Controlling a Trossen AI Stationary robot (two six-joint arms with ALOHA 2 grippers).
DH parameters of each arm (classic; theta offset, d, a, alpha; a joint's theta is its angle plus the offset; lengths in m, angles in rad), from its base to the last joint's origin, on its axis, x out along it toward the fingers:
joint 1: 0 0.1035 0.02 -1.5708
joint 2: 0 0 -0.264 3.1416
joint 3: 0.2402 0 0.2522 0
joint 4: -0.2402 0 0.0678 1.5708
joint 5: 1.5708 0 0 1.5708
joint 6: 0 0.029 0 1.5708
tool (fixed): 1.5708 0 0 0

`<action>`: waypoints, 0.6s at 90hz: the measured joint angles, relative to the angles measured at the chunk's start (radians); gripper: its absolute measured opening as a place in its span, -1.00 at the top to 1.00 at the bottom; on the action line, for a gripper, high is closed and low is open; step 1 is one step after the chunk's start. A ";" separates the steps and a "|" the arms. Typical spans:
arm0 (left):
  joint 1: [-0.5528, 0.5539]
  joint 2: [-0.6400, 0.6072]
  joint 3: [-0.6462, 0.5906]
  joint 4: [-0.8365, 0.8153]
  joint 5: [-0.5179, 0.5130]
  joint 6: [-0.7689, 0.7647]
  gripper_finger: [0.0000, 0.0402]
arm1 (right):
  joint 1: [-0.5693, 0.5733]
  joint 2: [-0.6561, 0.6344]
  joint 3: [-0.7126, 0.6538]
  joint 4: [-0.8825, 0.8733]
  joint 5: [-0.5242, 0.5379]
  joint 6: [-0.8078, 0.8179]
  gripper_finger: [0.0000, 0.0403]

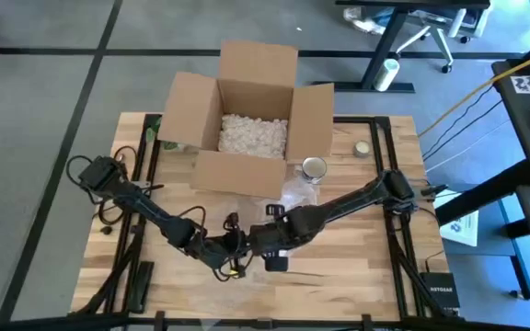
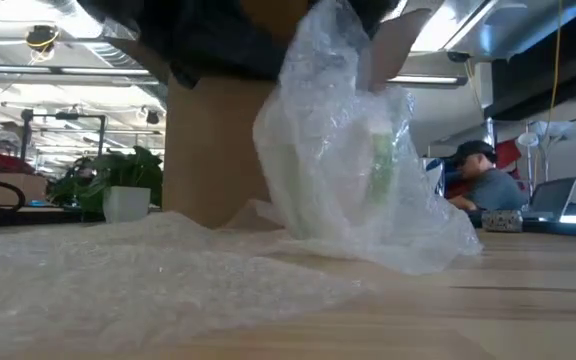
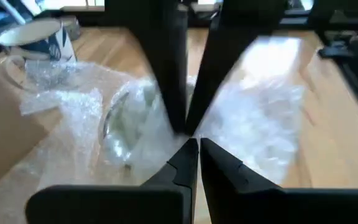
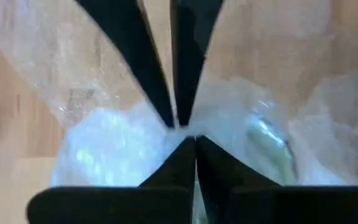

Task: Wrap mug
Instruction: Wrap the green mug with the bubble wrap

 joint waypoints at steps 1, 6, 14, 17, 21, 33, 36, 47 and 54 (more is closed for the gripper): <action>0.000 0.000 0.000 -0.001 0.001 -0.003 1.00 | 0.000 -0.003 0.000 -0.001 0.000 0.003 1.00; 0.002 0.000 0.000 -0.006 0.005 -0.009 1.00 | 0.000 -0.018 0.000 -0.018 0.001 0.022 1.00; 0.009 0.000 0.000 -0.008 0.008 -0.010 1.00 | 0.001 -0.047 0.000 -0.031 0.000 0.045 1.00; 0.011 0.000 0.000 -0.008 0.009 -0.010 1.00 | 0.005 -0.058 0.000 -0.037 0.000 0.051 1.00; 0.015 0.000 0.000 -0.006 0.017 -0.010 1.00 | 0.008 -0.075 0.000 -0.047 0.005 0.056 1.00; 0.035 0.000 0.000 0.007 0.057 -0.011 1.00 | 0.032 -0.126 0.000 -0.105 0.017 0.093 1.00; 0.040 0.000 0.000 0.012 0.065 -0.011 1.00 | 0.037 -0.140 0.000 -0.116 0.018 0.102 1.00; 0.056 0.000 0.000 0.045 0.076 0.012 1.00 | 0.075 -0.188 0.001 -0.168 0.023 0.147 1.00; 0.065 0.000 0.000 0.058 0.078 0.017 1.00 | 0.109 -0.210 0.001 -0.241 0.046 0.200 1.00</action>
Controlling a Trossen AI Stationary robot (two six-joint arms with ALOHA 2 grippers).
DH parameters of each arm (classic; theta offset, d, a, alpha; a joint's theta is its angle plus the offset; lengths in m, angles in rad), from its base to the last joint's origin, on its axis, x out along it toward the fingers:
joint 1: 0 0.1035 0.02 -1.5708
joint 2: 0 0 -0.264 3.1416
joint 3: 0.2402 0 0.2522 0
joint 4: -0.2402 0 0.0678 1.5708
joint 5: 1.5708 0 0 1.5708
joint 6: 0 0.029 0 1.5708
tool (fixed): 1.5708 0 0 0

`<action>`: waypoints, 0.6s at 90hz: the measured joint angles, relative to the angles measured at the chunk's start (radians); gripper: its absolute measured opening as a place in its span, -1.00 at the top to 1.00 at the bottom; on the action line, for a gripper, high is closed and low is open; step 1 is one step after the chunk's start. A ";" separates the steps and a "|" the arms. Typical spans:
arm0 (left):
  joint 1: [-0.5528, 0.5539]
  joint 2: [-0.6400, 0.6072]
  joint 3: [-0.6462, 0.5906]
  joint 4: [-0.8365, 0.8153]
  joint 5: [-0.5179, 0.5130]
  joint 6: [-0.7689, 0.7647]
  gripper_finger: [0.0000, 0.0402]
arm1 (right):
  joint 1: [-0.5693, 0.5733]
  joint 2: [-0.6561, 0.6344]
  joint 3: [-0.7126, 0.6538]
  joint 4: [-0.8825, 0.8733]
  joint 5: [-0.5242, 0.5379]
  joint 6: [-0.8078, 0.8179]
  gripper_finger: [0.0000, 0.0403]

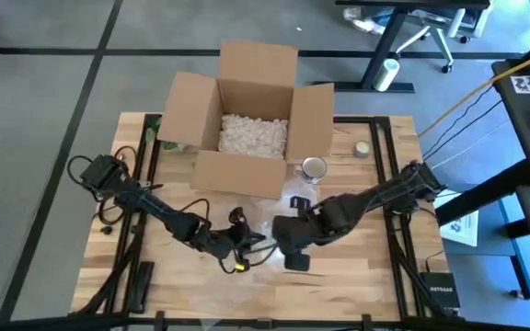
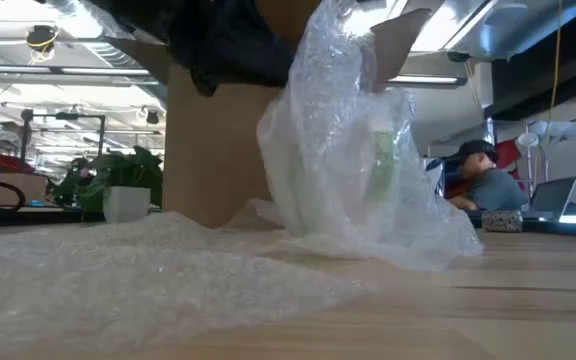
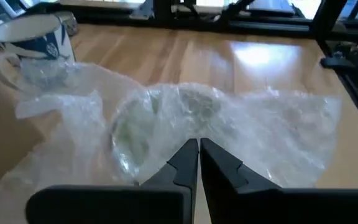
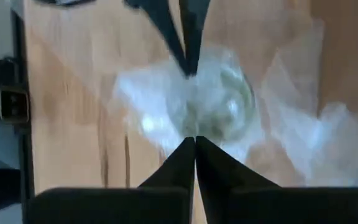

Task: Wrap mug
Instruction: Wrap the green mug with the bubble wrap

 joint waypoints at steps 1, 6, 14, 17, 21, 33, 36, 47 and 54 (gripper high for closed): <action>0.001 0.000 0.000 0.000 0.002 0.000 1.00 | 0.006 -0.004 0.000 -0.012 0.006 0.008 1.00; 0.009 0.000 0.000 0.001 0.030 0.000 1.00 | 0.041 -0.021 0.000 -0.082 0.046 0.062 1.00; 0.024 0.000 0.000 0.003 0.091 -0.002 1.00 | 0.114 -0.051 0.000 -0.197 0.128 0.177 1.00; 0.030 0.000 0.000 0.003 0.114 -0.003 1.00 | 0.147 -0.064 0.000 -0.237 0.159 0.232 1.00; 0.038 0.000 0.000 0.000 0.143 -0.006 1.00 | 0.195 -0.083 0.000 -0.271 0.196 0.311 1.00; 0.064 0.000 0.026 -0.075 0.215 -0.003 1.00 | 0.383 -0.145 0.000 -0.318 0.352 0.579 1.00; 0.070 0.000 0.043 -0.108 0.229 0.001 1.00 | 0.438 -0.156 -0.001 -0.325 0.404 0.652 1.00; 0.088 0.000 0.102 -0.217 0.266 0.048 1.00 | 0.617 -0.184 -0.072 -0.326 0.596 0.912 1.00; 0.101 0.000 0.123 -0.239 0.305 0.072 1.00 | 0.696 -0.190 -0.169 -0.328 0.635 1.108 1.00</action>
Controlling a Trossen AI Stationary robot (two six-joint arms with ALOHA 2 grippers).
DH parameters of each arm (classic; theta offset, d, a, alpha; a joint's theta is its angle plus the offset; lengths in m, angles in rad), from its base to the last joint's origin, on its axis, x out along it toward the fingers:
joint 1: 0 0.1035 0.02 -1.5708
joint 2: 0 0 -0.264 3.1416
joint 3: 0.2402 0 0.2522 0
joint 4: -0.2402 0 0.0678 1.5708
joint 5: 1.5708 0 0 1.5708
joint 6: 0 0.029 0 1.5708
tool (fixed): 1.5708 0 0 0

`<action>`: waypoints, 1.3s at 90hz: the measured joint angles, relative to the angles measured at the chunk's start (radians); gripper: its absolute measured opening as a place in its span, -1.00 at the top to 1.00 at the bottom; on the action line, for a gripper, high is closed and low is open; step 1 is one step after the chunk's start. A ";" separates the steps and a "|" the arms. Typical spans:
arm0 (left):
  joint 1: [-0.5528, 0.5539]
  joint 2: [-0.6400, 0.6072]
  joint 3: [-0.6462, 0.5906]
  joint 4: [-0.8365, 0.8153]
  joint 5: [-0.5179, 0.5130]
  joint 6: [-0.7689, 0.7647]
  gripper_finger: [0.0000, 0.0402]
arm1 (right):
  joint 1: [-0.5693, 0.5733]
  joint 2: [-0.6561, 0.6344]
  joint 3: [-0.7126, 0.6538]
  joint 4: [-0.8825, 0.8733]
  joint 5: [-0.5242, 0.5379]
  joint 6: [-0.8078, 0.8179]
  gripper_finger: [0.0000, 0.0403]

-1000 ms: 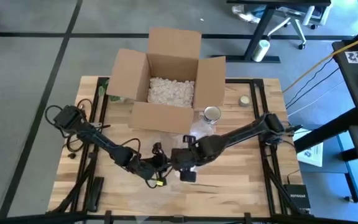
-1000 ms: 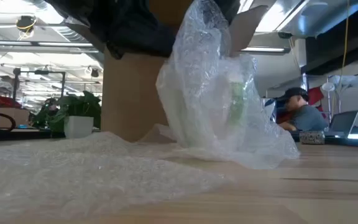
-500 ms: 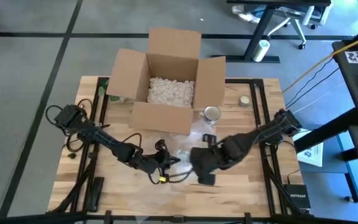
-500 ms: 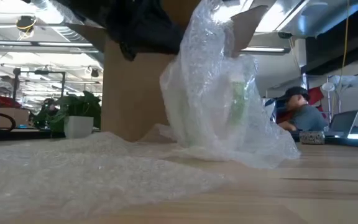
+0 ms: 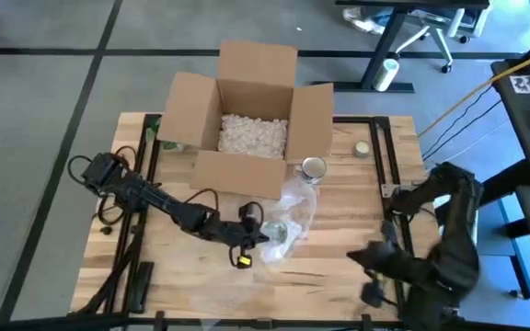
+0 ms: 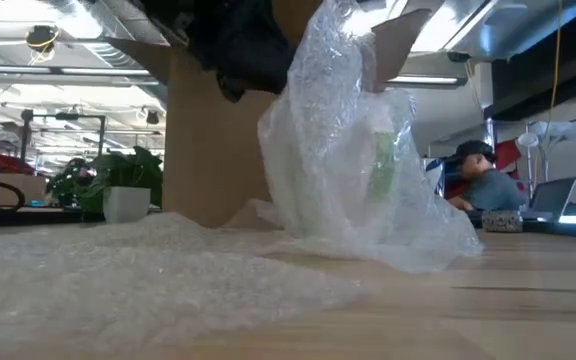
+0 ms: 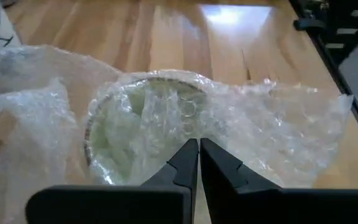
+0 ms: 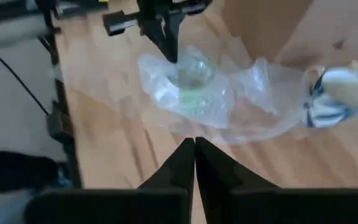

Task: Wrap mug
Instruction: Wrap the green mug with the bubble wrap

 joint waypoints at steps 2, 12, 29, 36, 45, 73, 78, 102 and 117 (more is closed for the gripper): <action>0.004 0.000 0.004 -0.004 0.008 0.002 1.00 | 0.022 0.000 -0.034 0.001 0.009 0.057 1.00; 0.025 0.011 0.005 -0.023 0.046 0.000 1.00 | 0.122 0.001 -0.248 0.111 0.107 0.325 1.00; 0.060 0.034 0.006 -0.023 0.145 -0.020 1.00 | 0.190 -0.010 -0.620 0.531 0.316 0.526 1.00; 0.075 0.034 0.015 -0.040 0.164 -0.010 1.00 | 0.159 -0.052 -0.720 0.662 0.329 0.486 1.00; 0.094 0.039 0.063 -0.102 0.172 0.014 1.00 | 0.120 -0.109 -0.819 0.742 0.382 0.389 1.00; 0.186 0.157 0.228 -0.235 0.278 0.063 1.00 | -0.078 -0.370 -1.082 1.267 0.135 -0.219 1.00; 0.194 0.167 0.252 -0.274 0.286 0.080 1.00 | -0.146 -0.403 -1.124 1.403 0.054 -0.374 1.00; 0.201 0.156 0.304 -0.365 0.275 0.133 1.00 | -0.486 -0.430 -1.169 1.572 -0.334 -0.766 1.00; 0.199 0.156 0.308 -0.369 0.252 0.105 1.00 | -0.613 -0.386 -1.169 1.577 -0.425 -0.859 1.00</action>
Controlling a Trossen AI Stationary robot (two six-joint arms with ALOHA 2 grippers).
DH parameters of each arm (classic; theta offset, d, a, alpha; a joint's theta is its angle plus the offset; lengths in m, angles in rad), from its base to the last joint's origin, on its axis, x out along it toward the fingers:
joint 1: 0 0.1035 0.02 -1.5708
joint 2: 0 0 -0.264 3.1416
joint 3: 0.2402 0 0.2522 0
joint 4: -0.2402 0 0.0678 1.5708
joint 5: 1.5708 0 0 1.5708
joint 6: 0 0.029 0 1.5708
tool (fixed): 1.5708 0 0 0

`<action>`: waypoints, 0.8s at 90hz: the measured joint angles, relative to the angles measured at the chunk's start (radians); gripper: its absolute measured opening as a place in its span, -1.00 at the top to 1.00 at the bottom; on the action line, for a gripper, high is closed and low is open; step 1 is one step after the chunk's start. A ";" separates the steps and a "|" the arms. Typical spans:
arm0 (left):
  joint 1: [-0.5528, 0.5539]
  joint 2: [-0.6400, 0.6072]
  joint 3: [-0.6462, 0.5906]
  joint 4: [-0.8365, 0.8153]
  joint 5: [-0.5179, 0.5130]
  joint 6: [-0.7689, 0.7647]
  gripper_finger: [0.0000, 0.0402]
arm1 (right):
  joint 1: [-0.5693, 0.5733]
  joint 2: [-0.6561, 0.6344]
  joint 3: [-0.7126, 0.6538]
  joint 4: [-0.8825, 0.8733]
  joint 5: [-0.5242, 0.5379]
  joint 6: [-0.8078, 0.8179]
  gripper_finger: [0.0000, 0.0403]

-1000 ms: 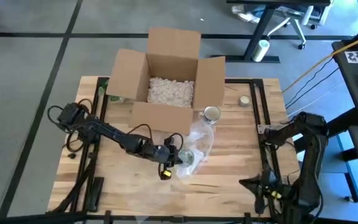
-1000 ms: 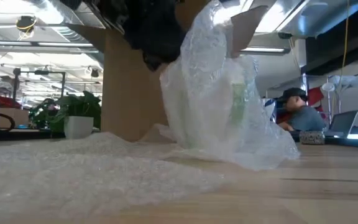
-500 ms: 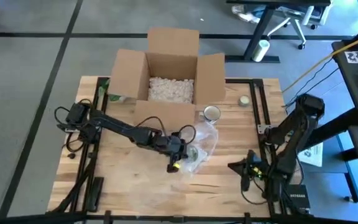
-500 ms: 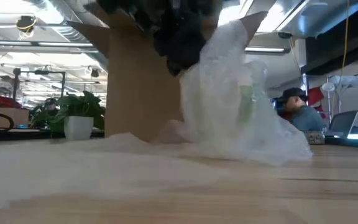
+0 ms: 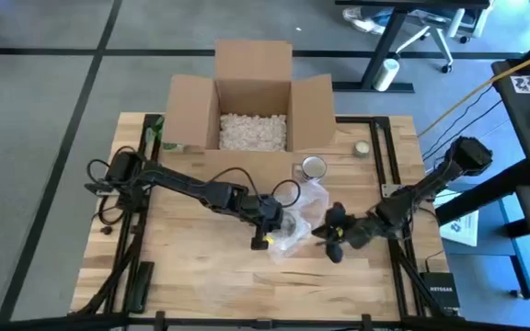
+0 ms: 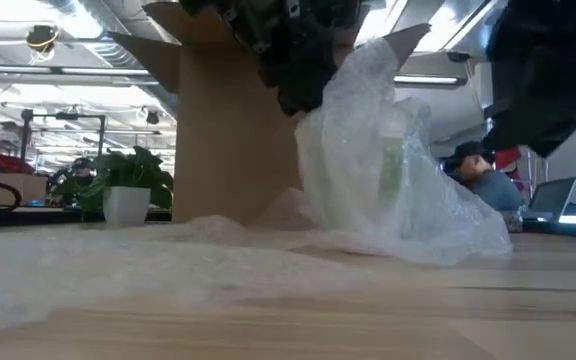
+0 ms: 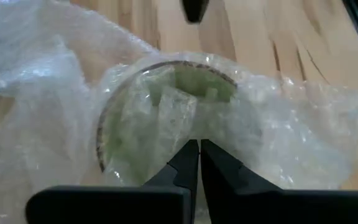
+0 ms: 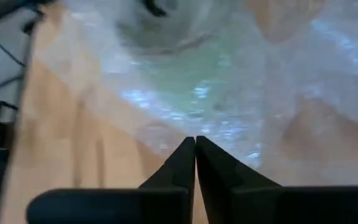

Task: Wrap mug
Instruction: Wrap the green mug with the bubble wrap

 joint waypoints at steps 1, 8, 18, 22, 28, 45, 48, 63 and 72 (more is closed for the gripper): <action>-0.001 0.000 0.000 0.001 -0.001 -0.001 1.00 | -0.007 0.005 0.000 0.004 -0.003 -0.007 1.00; -0.011 0.000 0.000 0.004 -0.005 -0.004 1.00 | -0.041 0.045 0.000 0.028 -0.015 -0.042 1.00; -0.027 0.000 0.000 0.004 -0.011 -0.028 1.00 | -0.091 0.125 0.002 0.146 -0.067 -0.106 1.00; -0.033 0.000 0.000 0.004 -0.016 -0.037 1.00 | -0.109 0.162 0.001 0.185 -0.085 -0.126 1.00; -0.043 0.000 0.000 0.005 -0.022 -0.047 1.00 | -0.132 0.219 0.008 0.246 -0.102 -0.147 1.00; -0.067 -0.002 0.000 -0.018 -0.018 -0.074 1.00 | -0.159 0.354 0.048 0.420 -0.157 -0.209 1.00; -0.072 -0.003 0.000 -0.018 -0.015 -0.078 1.00 | -0.161 0.374 0.056 0.447 -0.173 -0.219 1.00; -0.100 -0.004 0.000 -0.014 -0.009 -0.110 1.00 | -0.161 0.457 0.125 0.487 -0.289 -0.218 1.00; -0.118 -0.005 0.000 -0.016 -0.012 -0.132 1.00 | -0.161 0.488 0.169 0.480 -0.360 -0.214 1.00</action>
